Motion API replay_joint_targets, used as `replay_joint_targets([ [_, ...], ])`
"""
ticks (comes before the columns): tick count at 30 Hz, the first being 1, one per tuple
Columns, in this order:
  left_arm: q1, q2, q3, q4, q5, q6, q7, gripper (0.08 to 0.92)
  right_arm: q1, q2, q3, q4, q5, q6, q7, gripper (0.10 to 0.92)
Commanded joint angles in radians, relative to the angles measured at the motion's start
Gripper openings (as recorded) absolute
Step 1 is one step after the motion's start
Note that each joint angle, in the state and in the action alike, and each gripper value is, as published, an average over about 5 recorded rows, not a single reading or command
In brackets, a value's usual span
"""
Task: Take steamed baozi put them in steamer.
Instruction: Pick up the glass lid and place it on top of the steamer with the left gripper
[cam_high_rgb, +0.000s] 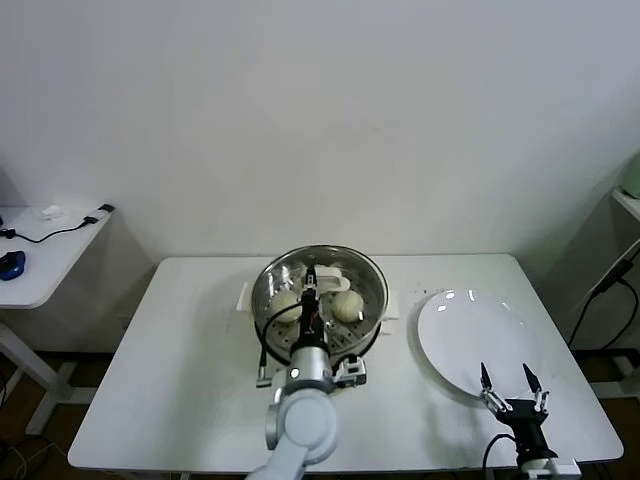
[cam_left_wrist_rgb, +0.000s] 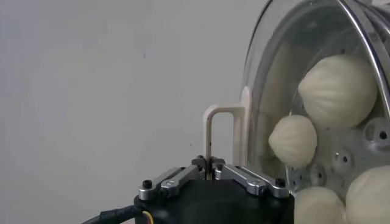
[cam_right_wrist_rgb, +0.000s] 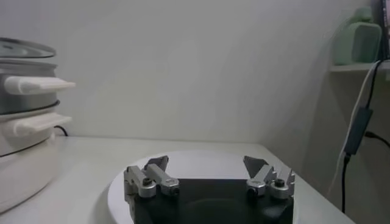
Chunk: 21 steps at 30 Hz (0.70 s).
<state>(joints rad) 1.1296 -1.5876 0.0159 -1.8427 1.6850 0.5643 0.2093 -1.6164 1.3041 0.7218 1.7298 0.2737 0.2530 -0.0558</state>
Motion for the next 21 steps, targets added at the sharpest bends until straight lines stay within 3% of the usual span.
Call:
replay_joint_targets([
  [1,0.001,-0.022,-0.012,0.038,0.037,0.008,-0.021,0.132,-0.002,-0.003,0.001,0.000,0.003,0.005,-0.002,0.823],
  [21,0.007,-0.027,-0.022,0.058,0.049,0.005,-0.027,0.132,0.004,-0.001,-0.003,-0.009,-0.002,0.013,-0.006,0.823],
])
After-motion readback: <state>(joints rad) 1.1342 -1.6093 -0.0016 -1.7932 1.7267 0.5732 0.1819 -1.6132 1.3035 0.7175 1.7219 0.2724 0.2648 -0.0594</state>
